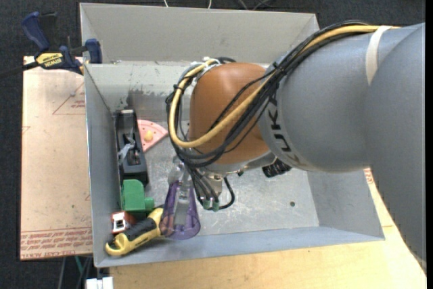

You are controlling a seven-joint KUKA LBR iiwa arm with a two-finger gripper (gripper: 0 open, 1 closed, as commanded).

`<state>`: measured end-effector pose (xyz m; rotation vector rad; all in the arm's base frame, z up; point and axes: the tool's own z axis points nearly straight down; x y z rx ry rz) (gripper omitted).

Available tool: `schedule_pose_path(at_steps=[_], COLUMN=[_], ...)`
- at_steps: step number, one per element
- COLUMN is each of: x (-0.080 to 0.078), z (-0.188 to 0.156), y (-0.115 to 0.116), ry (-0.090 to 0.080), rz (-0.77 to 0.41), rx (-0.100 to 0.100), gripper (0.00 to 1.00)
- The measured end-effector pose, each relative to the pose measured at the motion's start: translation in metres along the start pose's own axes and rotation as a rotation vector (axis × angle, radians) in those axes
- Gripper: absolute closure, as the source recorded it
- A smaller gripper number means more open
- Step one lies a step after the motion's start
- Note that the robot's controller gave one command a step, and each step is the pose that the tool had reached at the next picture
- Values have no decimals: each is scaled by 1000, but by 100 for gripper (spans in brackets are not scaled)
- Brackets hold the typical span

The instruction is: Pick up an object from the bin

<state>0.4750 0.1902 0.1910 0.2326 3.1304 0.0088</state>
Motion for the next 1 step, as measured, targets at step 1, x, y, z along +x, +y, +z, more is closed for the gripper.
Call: schedule_pose_path(at_steps=[1], x=[-31], z=[-21], y=[5], ry=[-3], rz=[-189], rx=[1], gripper=[100])
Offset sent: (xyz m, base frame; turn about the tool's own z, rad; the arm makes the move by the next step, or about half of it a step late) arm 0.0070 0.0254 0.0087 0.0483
